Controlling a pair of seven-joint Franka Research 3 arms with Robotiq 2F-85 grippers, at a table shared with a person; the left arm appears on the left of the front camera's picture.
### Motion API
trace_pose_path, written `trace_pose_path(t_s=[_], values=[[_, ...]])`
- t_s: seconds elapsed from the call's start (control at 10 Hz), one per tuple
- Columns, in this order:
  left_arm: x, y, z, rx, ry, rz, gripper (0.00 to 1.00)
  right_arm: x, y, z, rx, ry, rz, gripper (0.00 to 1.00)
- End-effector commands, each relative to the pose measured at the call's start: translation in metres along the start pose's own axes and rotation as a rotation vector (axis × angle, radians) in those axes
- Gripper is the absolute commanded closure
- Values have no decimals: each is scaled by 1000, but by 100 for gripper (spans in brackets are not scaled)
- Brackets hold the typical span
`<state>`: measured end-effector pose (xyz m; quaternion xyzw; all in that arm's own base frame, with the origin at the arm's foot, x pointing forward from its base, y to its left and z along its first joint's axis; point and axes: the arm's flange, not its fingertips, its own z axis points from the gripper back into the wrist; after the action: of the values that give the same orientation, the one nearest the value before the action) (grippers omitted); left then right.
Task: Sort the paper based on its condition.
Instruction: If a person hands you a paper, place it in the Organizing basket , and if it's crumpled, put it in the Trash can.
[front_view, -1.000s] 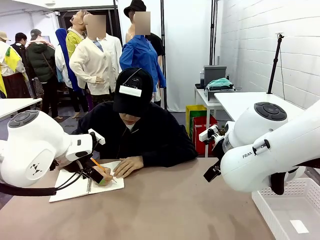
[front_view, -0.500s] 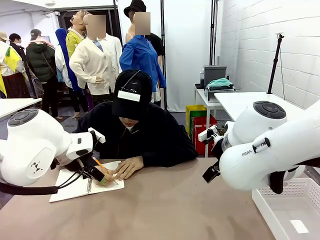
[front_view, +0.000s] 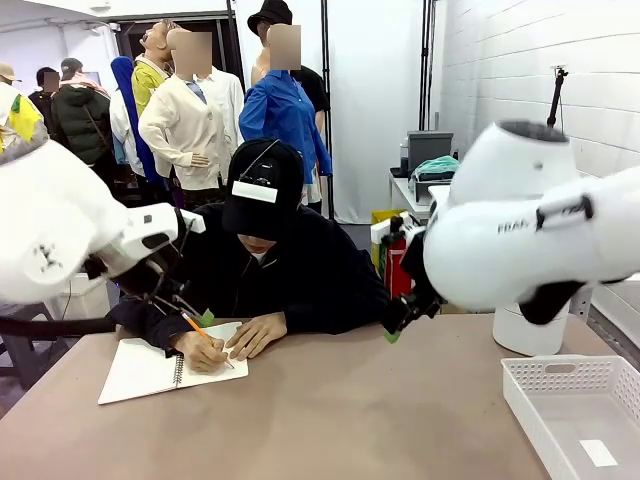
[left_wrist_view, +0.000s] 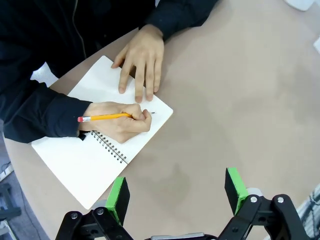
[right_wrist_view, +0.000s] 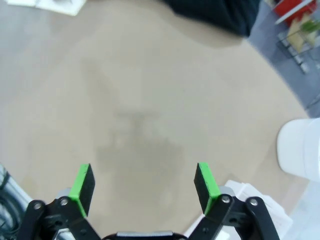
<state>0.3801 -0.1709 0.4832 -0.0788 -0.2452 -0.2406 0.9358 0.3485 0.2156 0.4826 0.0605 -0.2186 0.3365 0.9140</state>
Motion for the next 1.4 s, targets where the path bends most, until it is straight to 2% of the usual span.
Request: trace_pose_path(t_s=[0.0, 0.1, 0.3, 0.7, 0.9, 1.0, 1.1, 1.3], values=[[17, 4, 28, -77, 37, -11, 0, 14, -3, 25, 5, 18, 31, 0], [25, 5, 47, -113, 54, -34, 0, 25, -5, 49, 7, 19, 39, 0], [40, 14, 82, -87, 22, -44, 0, 37, -10, 98, -43, -35, 34, 0], [41, 22, 130, -76, -25, -78, 0, 45, -20, 180, -113, -160, 3, 0], [40, 27, 142, -75, -59, -34, 0, 43, -24, 199, -127, -222, -9, 0], [37, 27, 142, -51, -81, -40, 0, 36, -21, 196, -153, -266, 1, 0], [44, 22, 140, -51, -48, -56, 0, 46, -22, 202, -122, -207, -4, 0], [44, 22, 140, -51, -48, -56, 0, 46, -22, 202, -122, -207, -4, 0]])
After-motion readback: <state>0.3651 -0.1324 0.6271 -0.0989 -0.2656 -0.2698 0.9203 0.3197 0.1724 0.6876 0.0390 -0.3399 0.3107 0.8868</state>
